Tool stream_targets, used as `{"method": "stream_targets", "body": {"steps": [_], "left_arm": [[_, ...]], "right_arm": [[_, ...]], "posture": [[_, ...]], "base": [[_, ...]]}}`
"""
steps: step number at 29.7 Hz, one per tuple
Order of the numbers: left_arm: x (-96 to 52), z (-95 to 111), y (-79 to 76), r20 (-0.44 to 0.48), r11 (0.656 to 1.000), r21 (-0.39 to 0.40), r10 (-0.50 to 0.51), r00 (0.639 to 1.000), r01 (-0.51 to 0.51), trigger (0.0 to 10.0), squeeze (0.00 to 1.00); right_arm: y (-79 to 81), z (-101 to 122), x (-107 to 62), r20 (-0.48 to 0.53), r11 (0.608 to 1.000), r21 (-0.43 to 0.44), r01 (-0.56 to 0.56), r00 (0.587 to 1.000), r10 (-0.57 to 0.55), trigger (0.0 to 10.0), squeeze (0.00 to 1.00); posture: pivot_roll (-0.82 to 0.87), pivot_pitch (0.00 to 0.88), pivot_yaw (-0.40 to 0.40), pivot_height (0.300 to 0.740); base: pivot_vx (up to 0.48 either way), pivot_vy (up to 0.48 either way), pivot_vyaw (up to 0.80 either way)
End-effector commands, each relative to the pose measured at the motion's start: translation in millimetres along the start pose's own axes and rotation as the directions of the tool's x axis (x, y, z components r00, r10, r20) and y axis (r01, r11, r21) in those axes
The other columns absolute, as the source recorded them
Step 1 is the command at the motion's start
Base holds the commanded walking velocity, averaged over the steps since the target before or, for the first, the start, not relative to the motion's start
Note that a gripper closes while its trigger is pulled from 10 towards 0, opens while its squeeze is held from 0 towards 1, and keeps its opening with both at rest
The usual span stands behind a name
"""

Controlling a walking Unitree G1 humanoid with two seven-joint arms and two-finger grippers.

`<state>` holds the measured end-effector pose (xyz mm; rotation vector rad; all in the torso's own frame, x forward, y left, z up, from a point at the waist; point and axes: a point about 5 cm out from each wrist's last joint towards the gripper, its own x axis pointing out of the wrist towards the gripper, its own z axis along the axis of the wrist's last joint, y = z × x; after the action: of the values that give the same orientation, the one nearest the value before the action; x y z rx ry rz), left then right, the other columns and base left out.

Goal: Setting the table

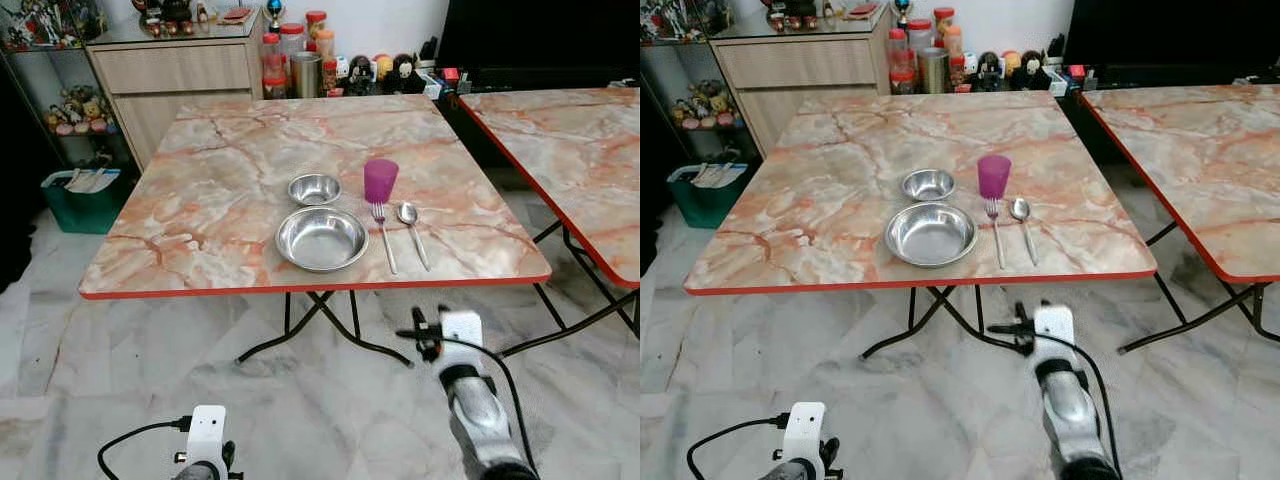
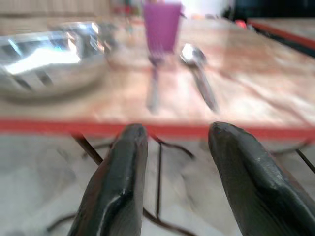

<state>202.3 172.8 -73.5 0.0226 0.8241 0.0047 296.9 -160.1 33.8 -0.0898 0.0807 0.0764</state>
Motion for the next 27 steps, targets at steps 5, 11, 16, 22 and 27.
{"method": "stream_targets", "body": {"steps": [5,11,16,22,27], "left_arm": [[0.3,1,-1.0,-0.002,0.999,0.035,-0.017,1.0,0.018,10.0,0.0],[0.0,0,-1.4,-0.004,0.999,0.051,-0.02,1.0,0.02,10.0,0.0],[-0.1,-1,-2.0,-0.005,0.999,0.048,-0.025,1.0,0.025,10.0,0.0],[0.8,3,-3.5,0.005,0.998,0.05,-0.031,1.0,0.031,10.0,0.0],[1.3,5,-3.6,0.015,0.999,0.034,-0.024,1.0,0.024,10.0,0.0]], "right_arm": [[13.4,13,9.9,0.035,0.999,0.008,-0.034,0.999,0.033,10.0,0.0],[16.2,16,13.4,0.036,1.0,0.002,-0.03,0.999,0.03,10.0,0.0],[12.5,20,16.4,0.044,1.0,0.01,-0.011,0.999,0.01,10.0,0.0],[13.7,31,20.9,0.097,1.0,-0.02,-0.017,0.995,0.019,10.0,0.0],[7.2,52,29.6,0.171,1.0,0.016,0.025,0.985,-0.027,10.0,0.0]], "posture": [[-0.03,0.0,0.028,0.74],[-0.03,0.0,0.026,0.74],[-0.03,0.0,0.024,0.74],[-0.02,0.0,0.017,0.74],[-0.02,0.0,0.017,0.74]], "base": [[0.0,0.0,0.0],[0.0,0.0,0.0],[0.0,0.0,0.0],[0.0,0.0,0.0],[0.148,0.0,0.0]]}}
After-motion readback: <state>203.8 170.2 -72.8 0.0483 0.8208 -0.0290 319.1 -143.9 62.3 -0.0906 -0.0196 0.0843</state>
